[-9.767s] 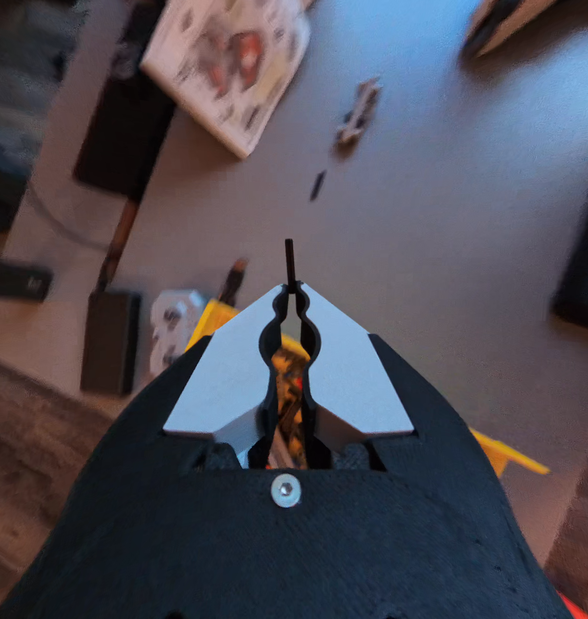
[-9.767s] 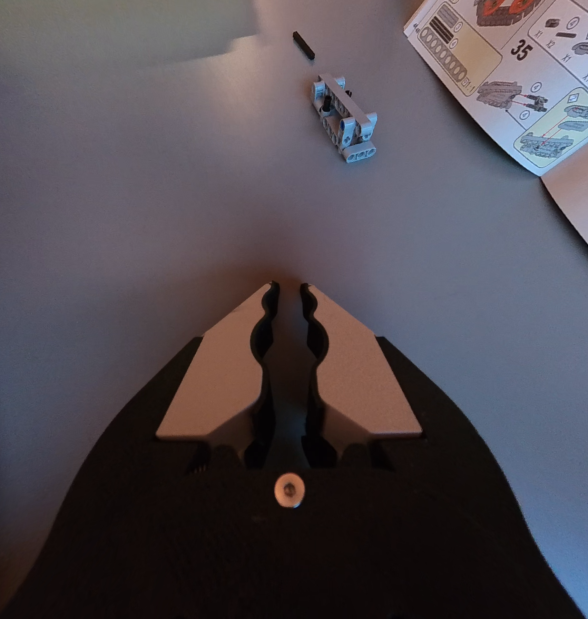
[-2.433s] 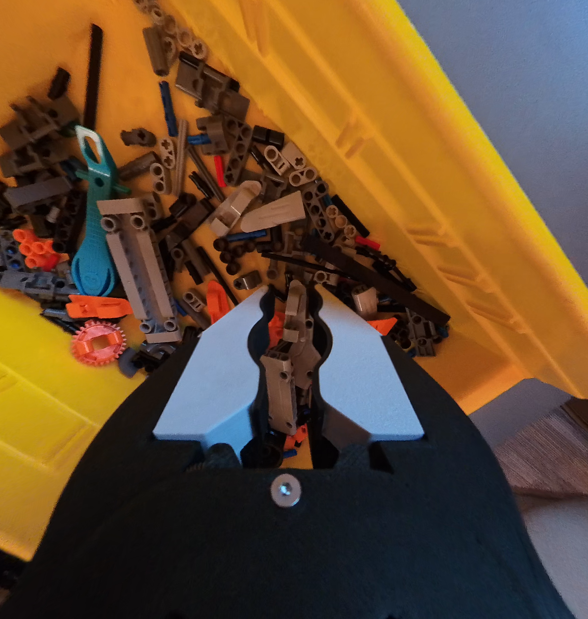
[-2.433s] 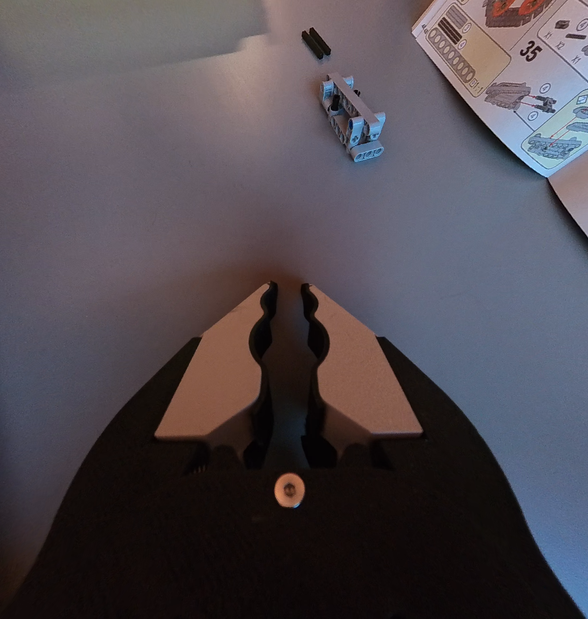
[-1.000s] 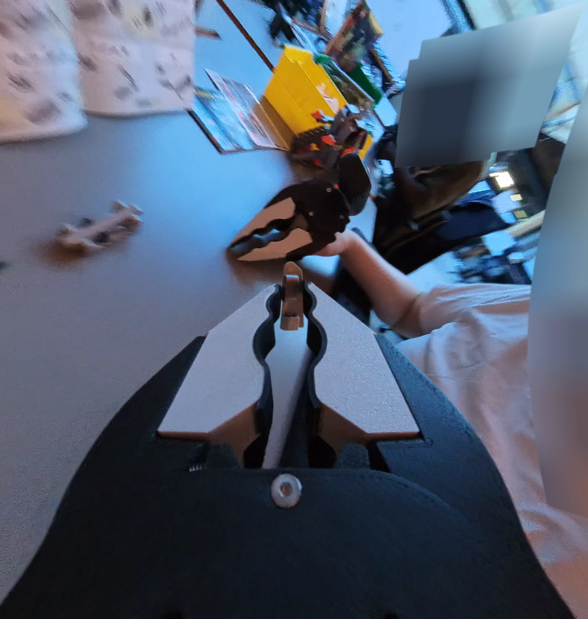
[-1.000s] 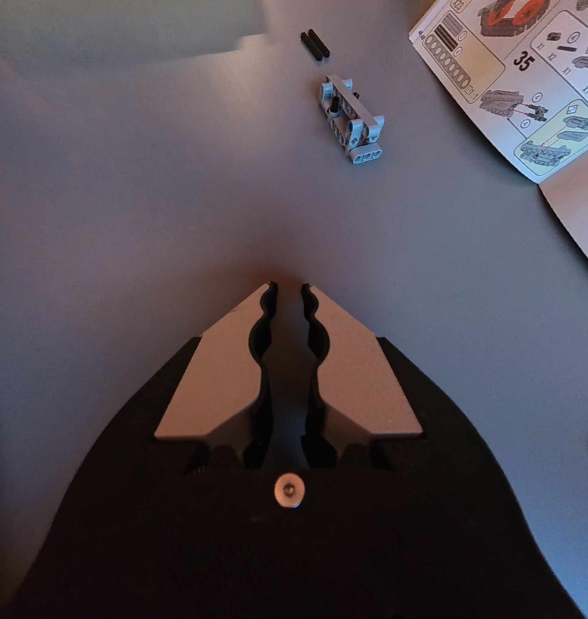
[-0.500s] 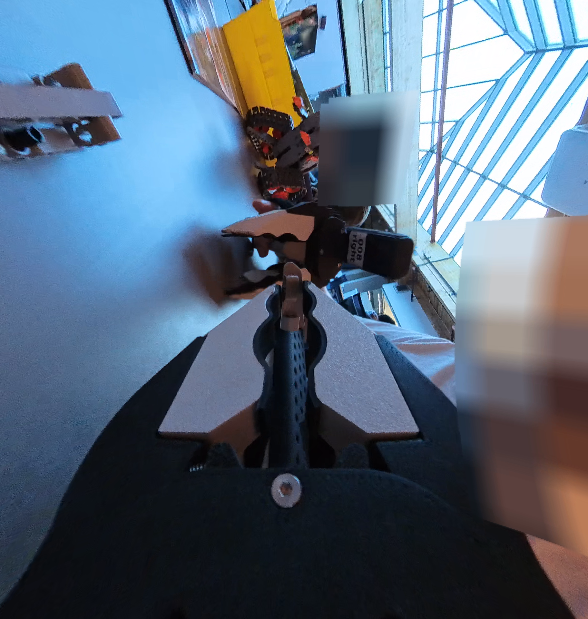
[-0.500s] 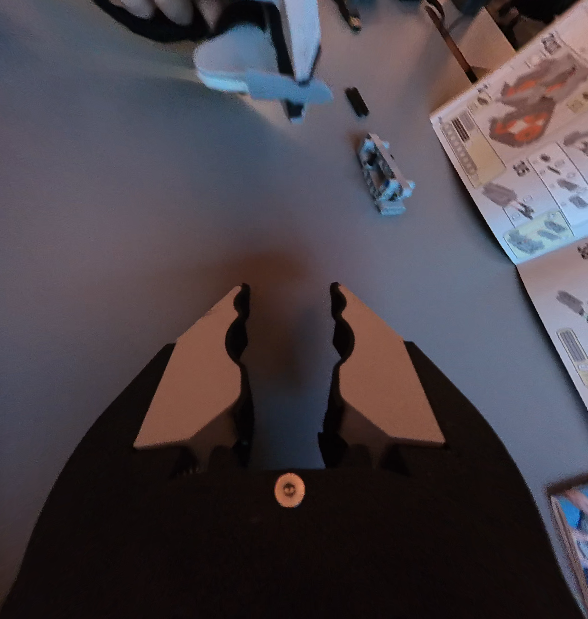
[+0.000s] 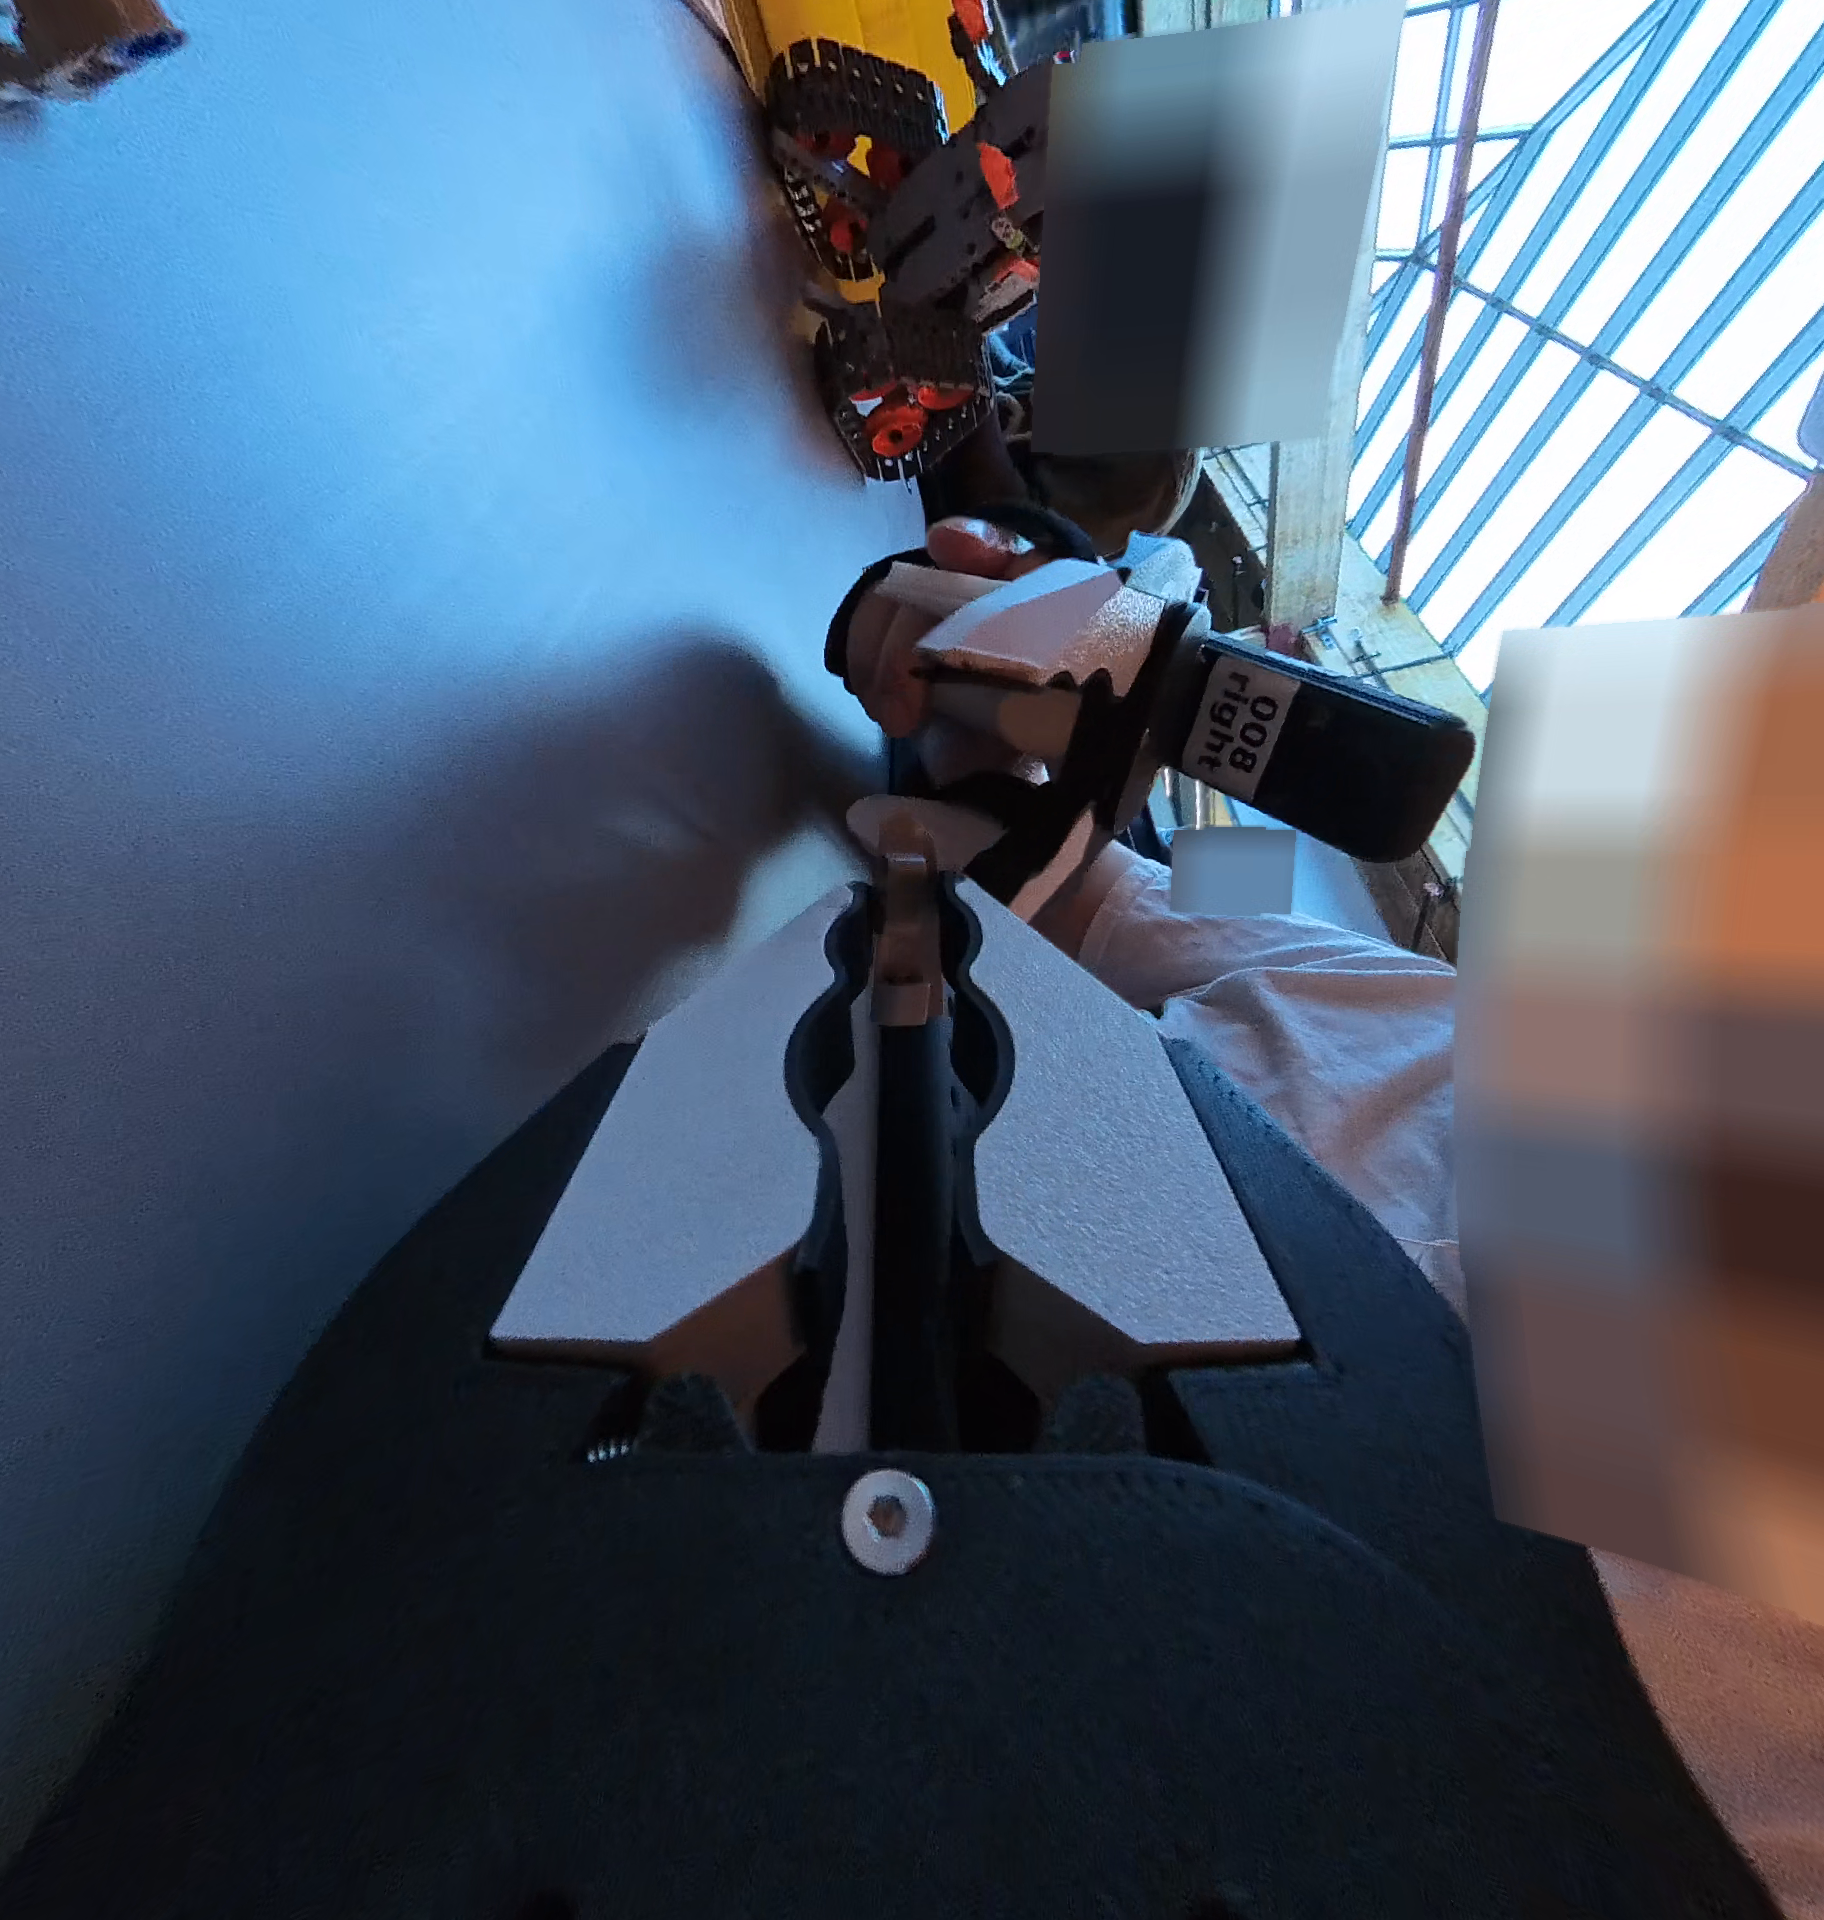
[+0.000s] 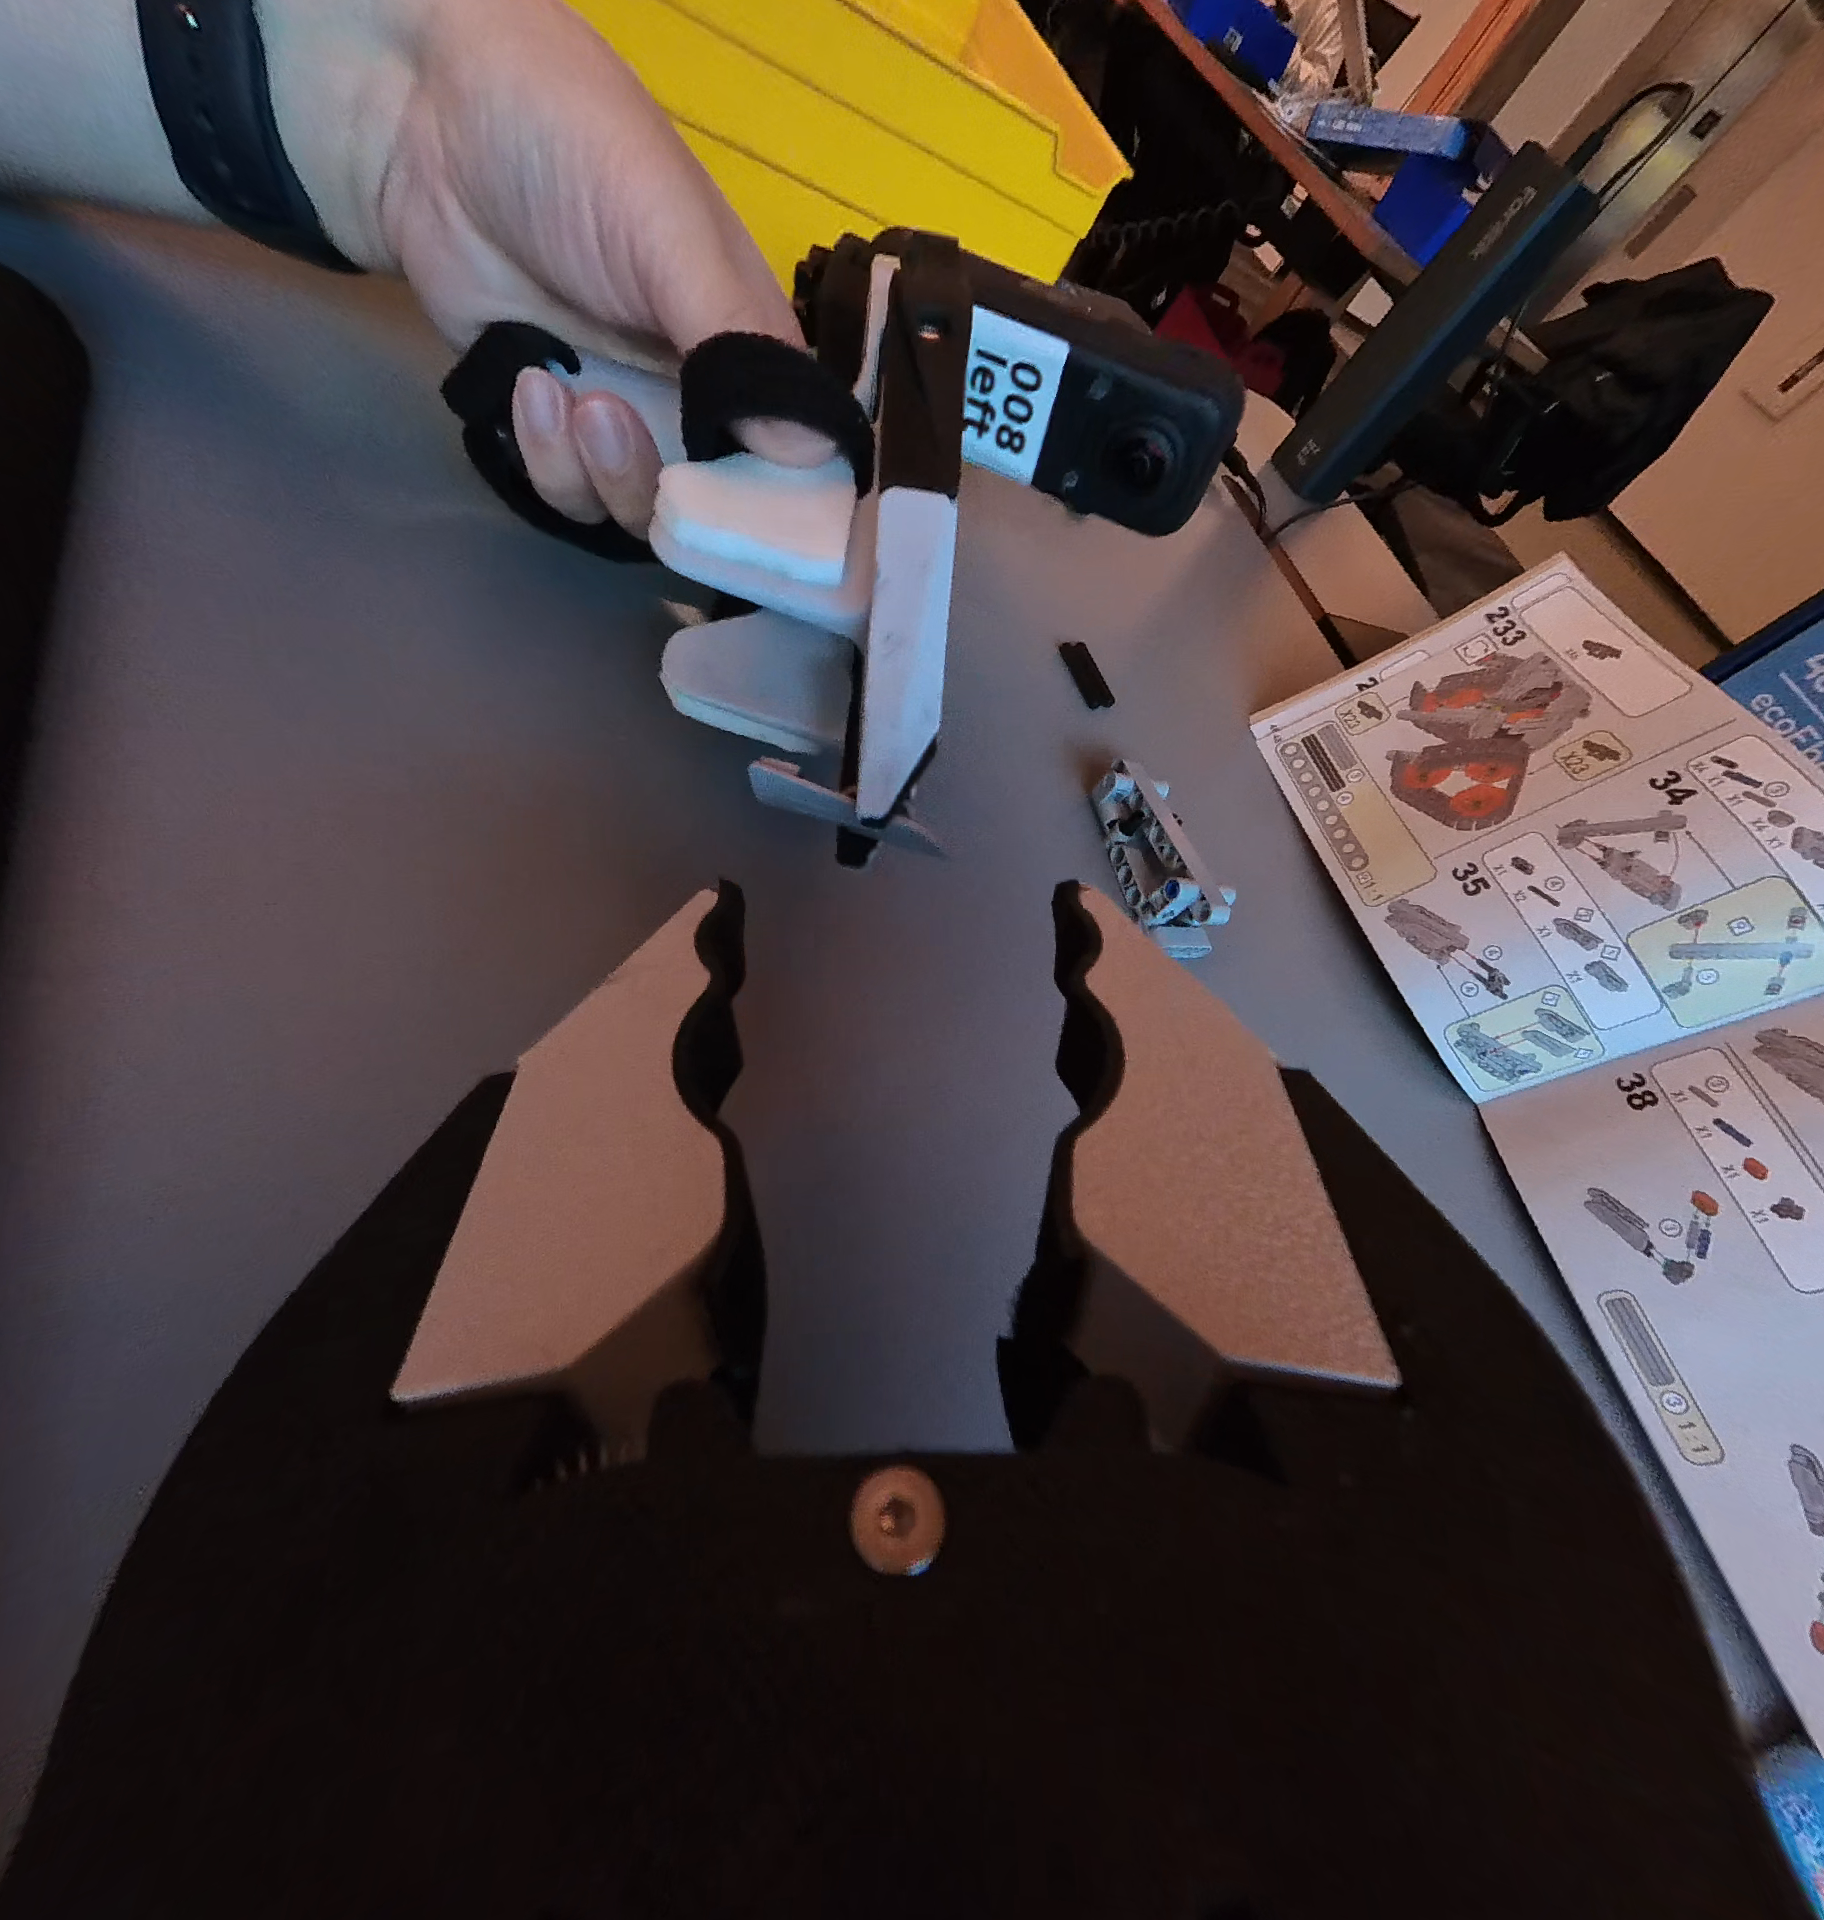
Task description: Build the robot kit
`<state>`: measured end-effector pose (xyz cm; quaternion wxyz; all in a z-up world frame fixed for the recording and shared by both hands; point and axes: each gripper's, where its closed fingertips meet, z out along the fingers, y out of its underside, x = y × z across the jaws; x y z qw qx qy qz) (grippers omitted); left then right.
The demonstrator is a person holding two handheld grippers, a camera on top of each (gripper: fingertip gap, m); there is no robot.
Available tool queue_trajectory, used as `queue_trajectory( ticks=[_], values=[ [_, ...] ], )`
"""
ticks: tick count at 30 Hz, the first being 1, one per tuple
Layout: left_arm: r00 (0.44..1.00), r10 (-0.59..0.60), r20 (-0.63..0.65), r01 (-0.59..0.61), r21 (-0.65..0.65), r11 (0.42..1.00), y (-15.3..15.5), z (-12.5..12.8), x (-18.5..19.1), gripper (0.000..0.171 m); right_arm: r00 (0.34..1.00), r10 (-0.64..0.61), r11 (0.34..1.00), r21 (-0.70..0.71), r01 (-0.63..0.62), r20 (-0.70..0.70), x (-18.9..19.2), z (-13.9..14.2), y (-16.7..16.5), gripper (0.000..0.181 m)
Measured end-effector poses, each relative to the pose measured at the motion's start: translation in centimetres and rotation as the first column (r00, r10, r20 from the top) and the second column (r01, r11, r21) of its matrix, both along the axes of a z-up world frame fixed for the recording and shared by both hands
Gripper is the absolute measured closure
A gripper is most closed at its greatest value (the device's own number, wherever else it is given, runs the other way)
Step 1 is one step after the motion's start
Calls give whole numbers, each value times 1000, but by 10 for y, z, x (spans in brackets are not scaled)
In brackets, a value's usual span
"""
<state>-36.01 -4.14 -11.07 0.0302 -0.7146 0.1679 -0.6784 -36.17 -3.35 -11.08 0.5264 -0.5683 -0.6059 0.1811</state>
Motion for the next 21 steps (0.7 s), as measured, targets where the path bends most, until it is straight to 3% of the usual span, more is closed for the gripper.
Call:
queue_trajectory(
  ticks=[8, 12, 21],
  values=[
    [1000, -11, 9, 11, -27, 1000, -2, 0, -2, 162, 1000, 12, 999, 47, -12, -4, 1, -3, 4, 132],
    [999, -42, 28, 43, -66, 997, -6, -2, -2, 162, 999, 23, 994, 103, -26, 27, 3, -7, 4, 147],
    [996, -81, 47, 85, -89, 992, -12, -1, -3, 161, 995, 48, 928, 364, -78, 92, -1, 5, -7, 155]
  ],
)
